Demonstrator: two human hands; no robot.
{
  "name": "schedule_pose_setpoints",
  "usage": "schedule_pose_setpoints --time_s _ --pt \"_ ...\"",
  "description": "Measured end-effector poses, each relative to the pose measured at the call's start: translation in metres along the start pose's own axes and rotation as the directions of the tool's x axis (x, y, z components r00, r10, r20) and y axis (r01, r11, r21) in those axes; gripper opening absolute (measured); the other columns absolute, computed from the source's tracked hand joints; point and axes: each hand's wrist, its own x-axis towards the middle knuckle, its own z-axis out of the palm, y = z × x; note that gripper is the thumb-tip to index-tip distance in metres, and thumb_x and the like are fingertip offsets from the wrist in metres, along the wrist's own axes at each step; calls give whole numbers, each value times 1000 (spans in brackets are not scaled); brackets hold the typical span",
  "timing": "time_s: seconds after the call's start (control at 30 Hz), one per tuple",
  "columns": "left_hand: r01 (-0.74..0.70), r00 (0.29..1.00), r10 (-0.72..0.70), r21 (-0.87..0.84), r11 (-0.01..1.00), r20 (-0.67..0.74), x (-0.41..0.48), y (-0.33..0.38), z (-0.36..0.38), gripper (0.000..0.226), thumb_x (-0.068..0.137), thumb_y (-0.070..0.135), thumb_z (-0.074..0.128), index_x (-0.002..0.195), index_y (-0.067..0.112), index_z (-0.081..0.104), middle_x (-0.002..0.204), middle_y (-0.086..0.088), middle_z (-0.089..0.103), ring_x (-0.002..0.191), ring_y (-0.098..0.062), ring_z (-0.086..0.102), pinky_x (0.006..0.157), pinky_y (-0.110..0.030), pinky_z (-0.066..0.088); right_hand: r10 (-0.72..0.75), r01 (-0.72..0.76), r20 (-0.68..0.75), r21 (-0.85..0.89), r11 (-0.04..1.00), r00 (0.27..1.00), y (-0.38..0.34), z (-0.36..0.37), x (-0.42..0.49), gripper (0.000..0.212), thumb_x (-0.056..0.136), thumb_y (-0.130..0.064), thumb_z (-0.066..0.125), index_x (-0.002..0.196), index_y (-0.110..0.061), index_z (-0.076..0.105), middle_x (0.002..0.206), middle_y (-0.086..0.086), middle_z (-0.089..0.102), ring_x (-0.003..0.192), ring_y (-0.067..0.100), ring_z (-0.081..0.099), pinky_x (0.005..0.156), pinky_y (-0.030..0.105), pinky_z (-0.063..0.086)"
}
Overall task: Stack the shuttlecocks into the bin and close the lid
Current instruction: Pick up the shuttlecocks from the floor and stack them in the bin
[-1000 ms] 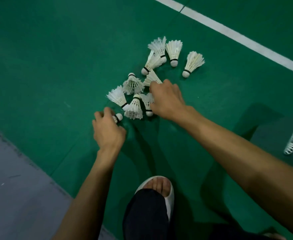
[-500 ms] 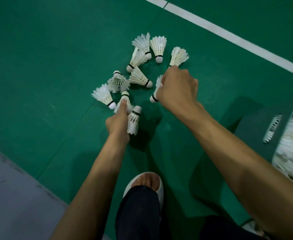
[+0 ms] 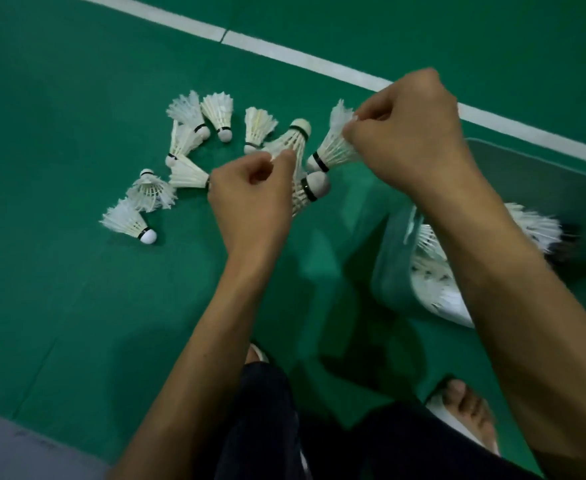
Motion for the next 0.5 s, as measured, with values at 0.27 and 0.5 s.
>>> schedule_pose_setpoints --time_s 0.27,0.5 --pt "-274 910 238 64 959 339 -74 70 113 41 86 30 70 60 0 57 49 2 38 51 -11 31 51 -27 28 316 -295 -222 123 948 923 139 -132 -52 24 83 -15 68 87 9 68 75 29 63 61 16 46 57 29 42" --pt "-328 872 222 185 926 436 -115 54 167 29 83 38 78 61 18 76 55 7 69 51 -7 66 56 -27 56 625 -639 -243 28 769 742 264 -135 -81 16 84 -12 69 89 2 76 74 17 70 76 28 67 70 34 52"
